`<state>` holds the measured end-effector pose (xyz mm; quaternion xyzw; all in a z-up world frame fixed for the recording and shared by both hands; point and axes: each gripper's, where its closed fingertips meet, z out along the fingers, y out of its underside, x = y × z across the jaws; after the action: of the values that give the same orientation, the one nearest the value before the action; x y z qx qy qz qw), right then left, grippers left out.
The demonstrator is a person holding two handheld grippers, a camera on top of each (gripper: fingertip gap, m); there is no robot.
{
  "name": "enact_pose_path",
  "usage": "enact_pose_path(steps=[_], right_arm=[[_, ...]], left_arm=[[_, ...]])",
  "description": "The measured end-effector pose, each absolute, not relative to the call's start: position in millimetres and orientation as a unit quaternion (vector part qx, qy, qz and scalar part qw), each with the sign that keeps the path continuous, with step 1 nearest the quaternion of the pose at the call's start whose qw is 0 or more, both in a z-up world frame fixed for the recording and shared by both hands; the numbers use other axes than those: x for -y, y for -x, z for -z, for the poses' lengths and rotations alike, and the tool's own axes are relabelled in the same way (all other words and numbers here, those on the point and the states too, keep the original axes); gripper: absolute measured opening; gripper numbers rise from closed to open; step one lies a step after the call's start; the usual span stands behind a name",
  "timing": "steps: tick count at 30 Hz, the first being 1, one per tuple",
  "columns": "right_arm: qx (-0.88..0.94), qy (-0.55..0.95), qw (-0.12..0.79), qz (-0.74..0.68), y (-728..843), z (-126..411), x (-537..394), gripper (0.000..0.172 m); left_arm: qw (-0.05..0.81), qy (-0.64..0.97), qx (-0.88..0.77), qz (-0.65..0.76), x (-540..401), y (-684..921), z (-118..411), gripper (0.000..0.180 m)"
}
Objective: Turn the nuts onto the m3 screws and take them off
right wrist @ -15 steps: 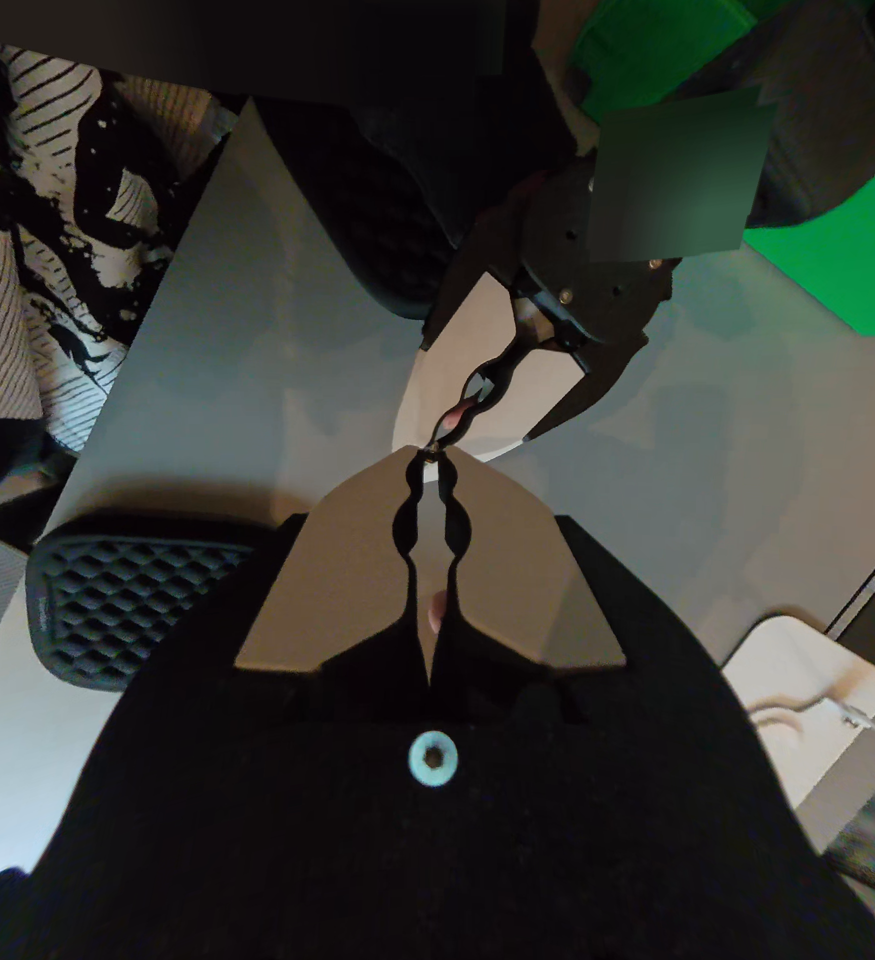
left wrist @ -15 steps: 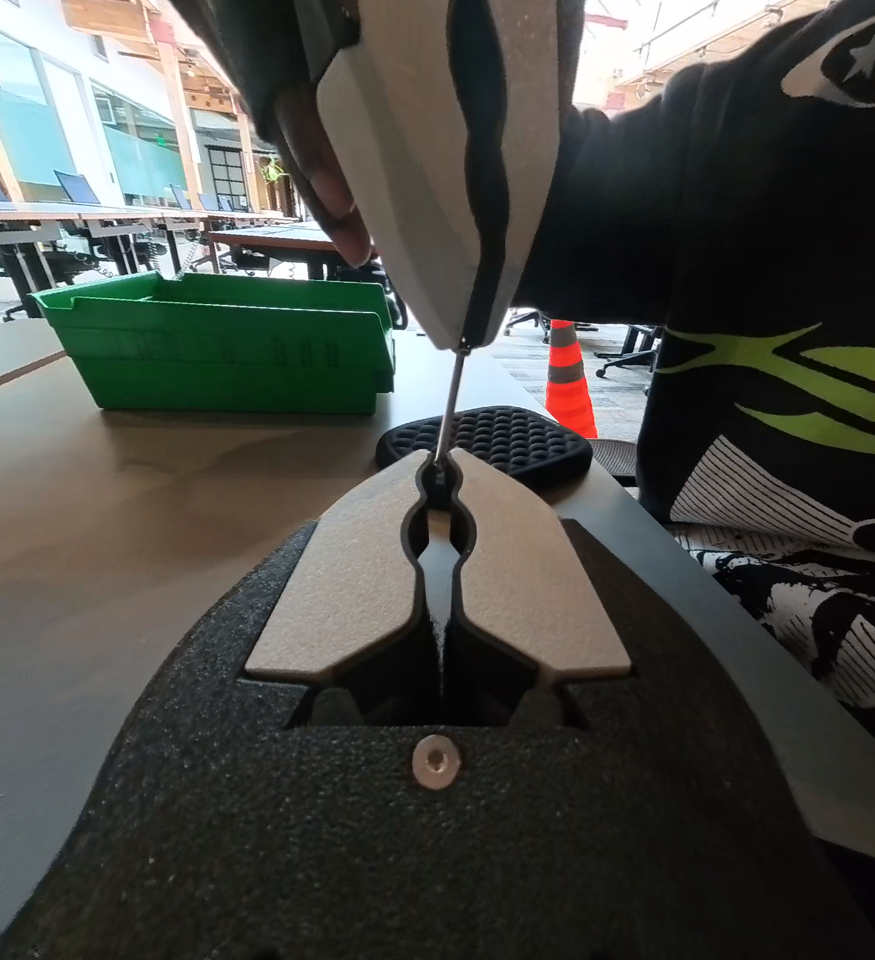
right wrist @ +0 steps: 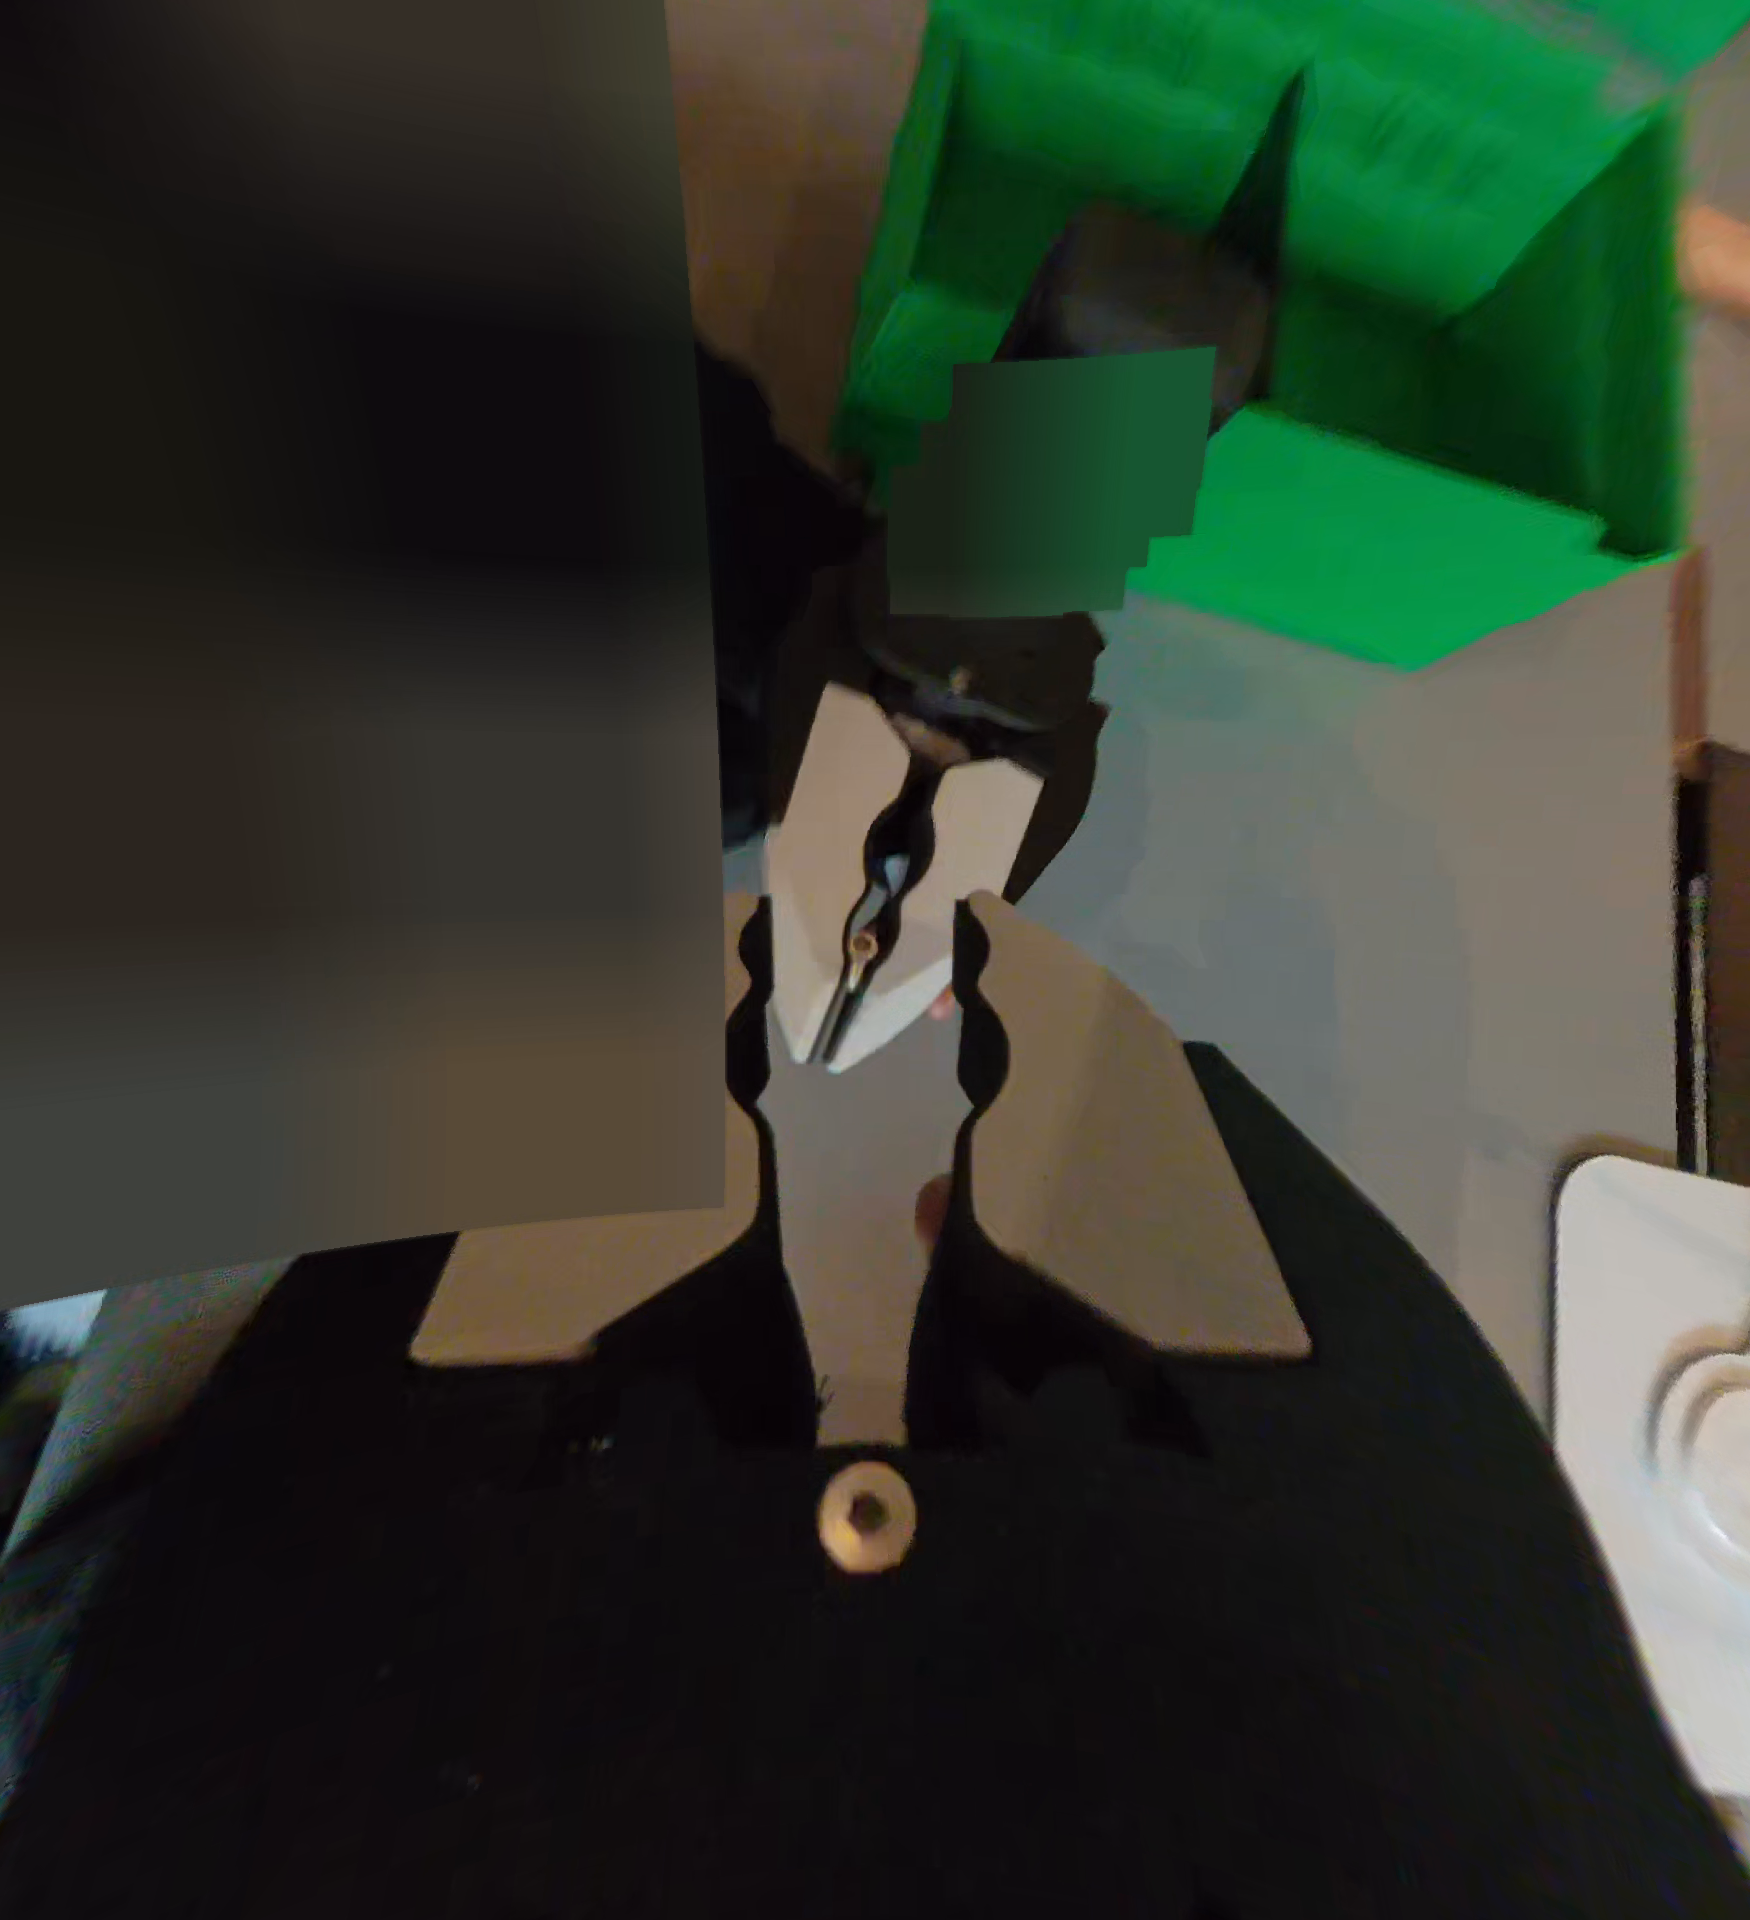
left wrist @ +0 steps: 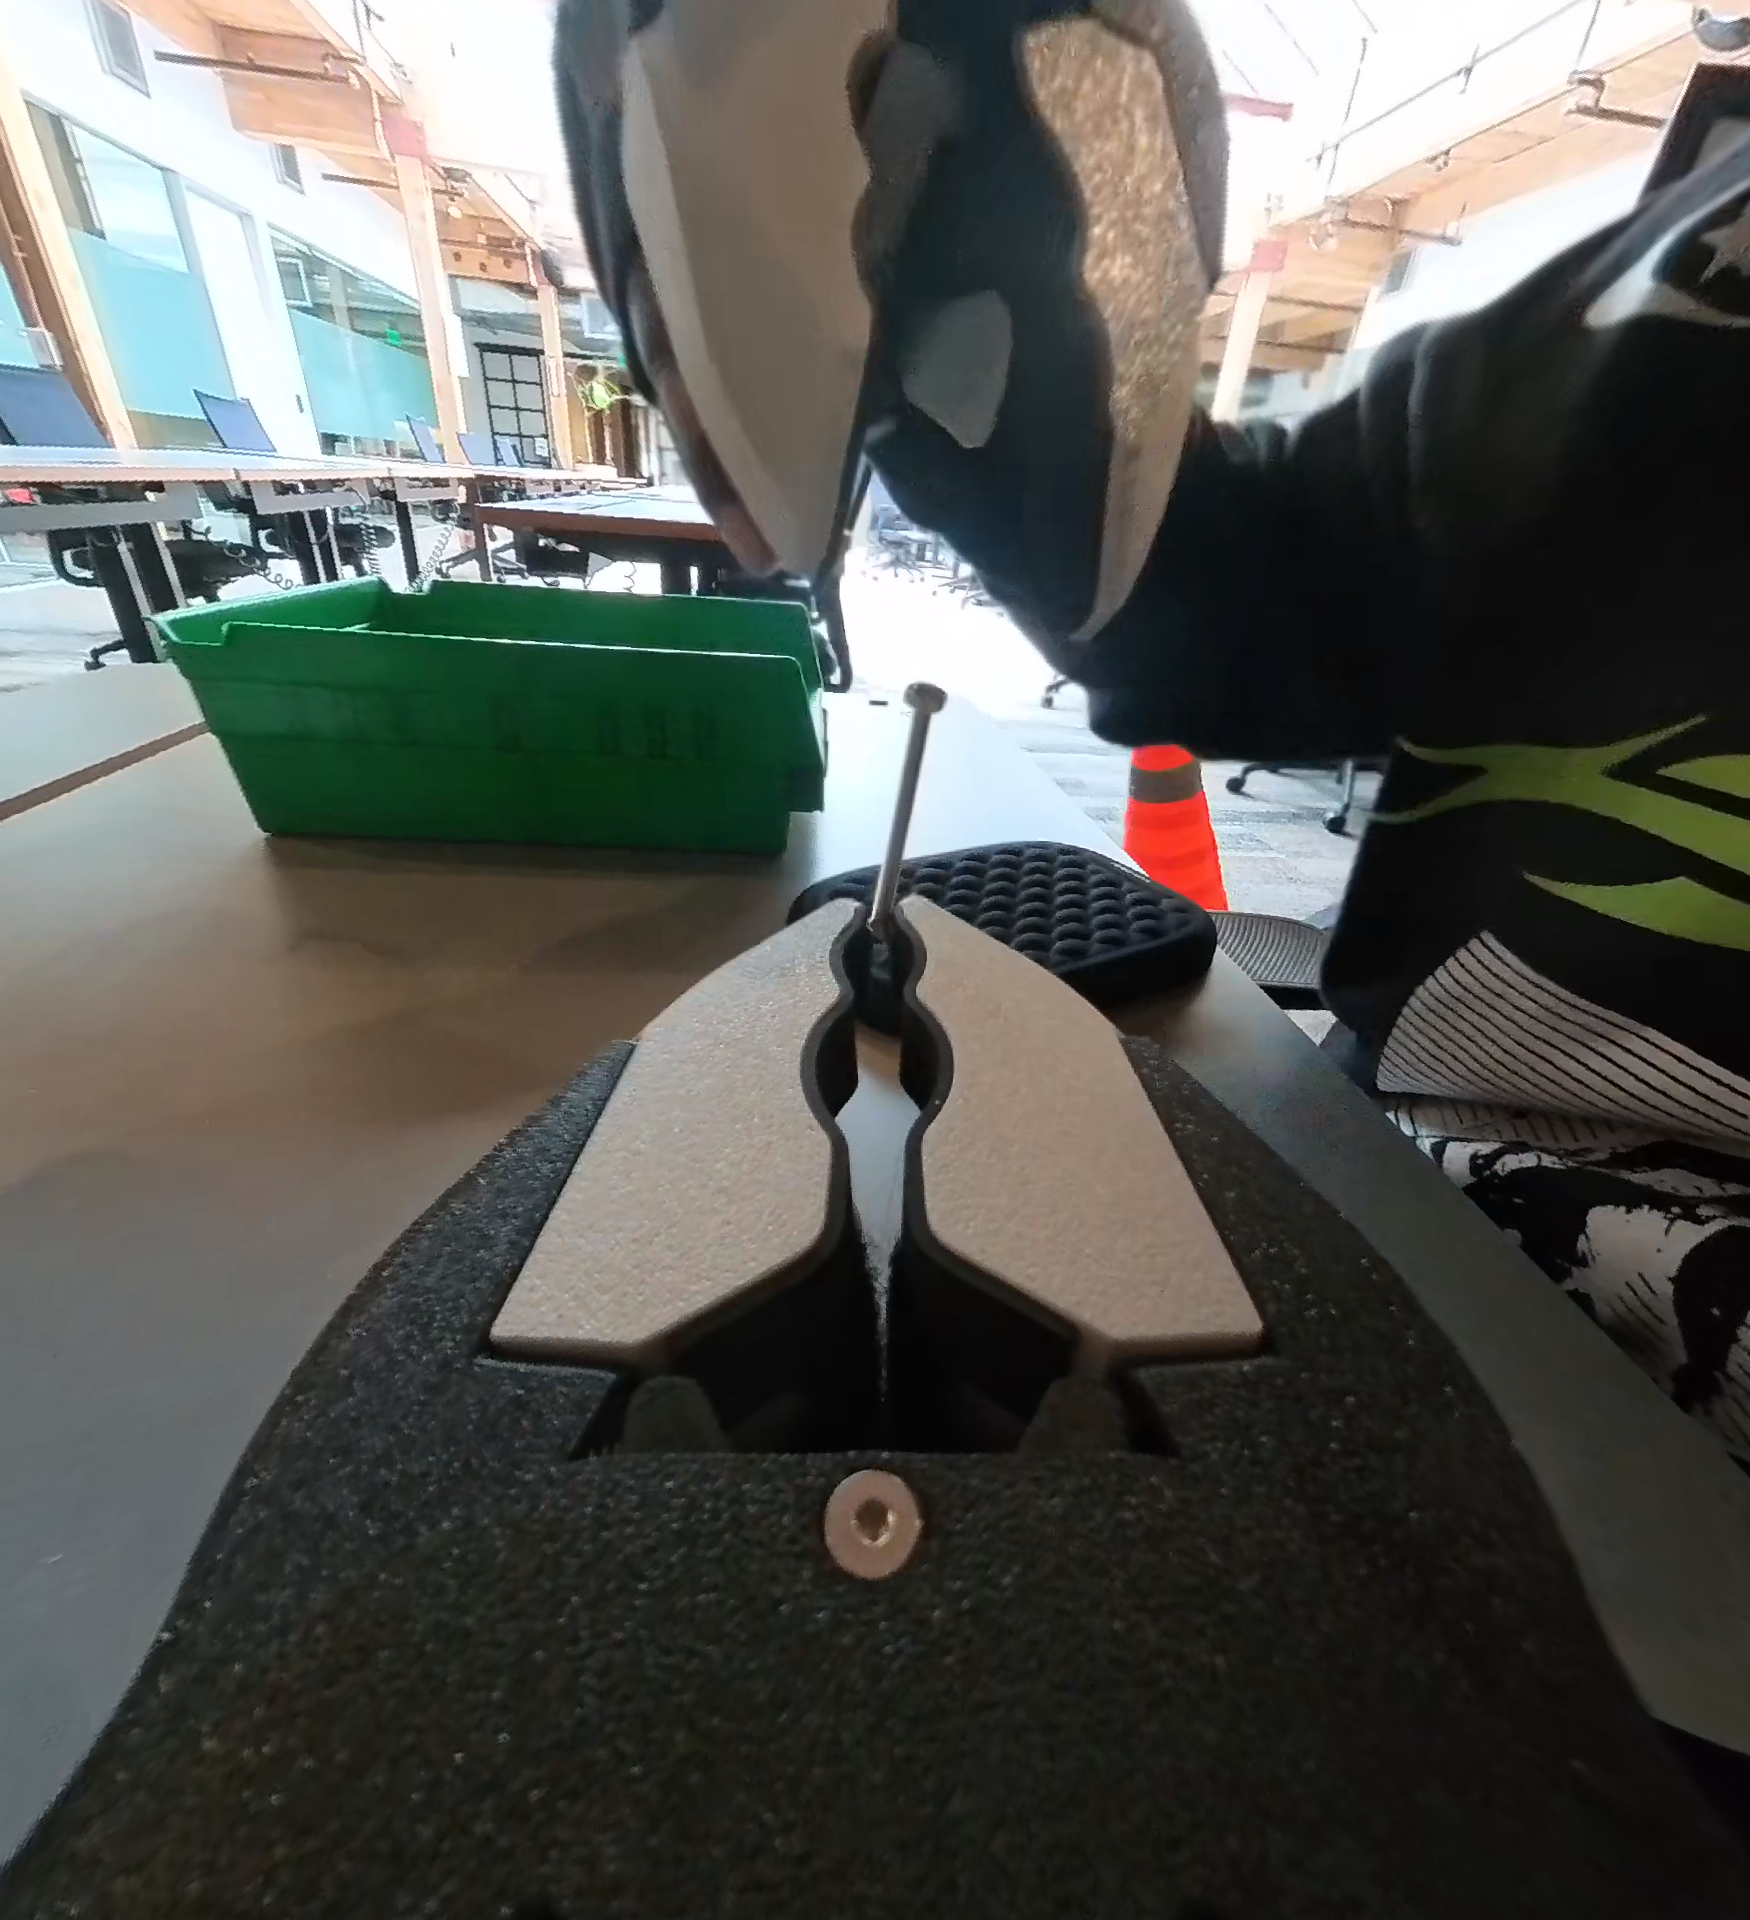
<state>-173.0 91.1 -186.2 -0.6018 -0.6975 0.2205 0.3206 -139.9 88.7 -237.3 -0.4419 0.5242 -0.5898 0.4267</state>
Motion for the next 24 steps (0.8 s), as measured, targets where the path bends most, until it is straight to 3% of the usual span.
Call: enact_pose_path(steps=[1, 4, 8, 24], right_arm=[[0.674, 0.603, 0.354, -0.239, 174, 184, -92, 0.033], [0.594, 0.603, 0.456, -0.275, 174, 184, -99, 0.032], [0.518, 0.591, 0.529, -0.320, 170, 186, -100, 0.011], [0.506, 0.600, 0.523, -0.332, 173, 189, -108, 0.000]], left_arm=[[0.428, 0.443, -0.521, 0.590, -90, 140, 237, 0.002], [0.432, 0.447, -0.511, 0.594, -93, 141, 235, 0.001], [0.433, 0.446, -0.507, 0.597, -94, 142, 234, 0.002], [0.433, 0.447, -0.501, 0.602, -96, 143, 233, 0.001]])
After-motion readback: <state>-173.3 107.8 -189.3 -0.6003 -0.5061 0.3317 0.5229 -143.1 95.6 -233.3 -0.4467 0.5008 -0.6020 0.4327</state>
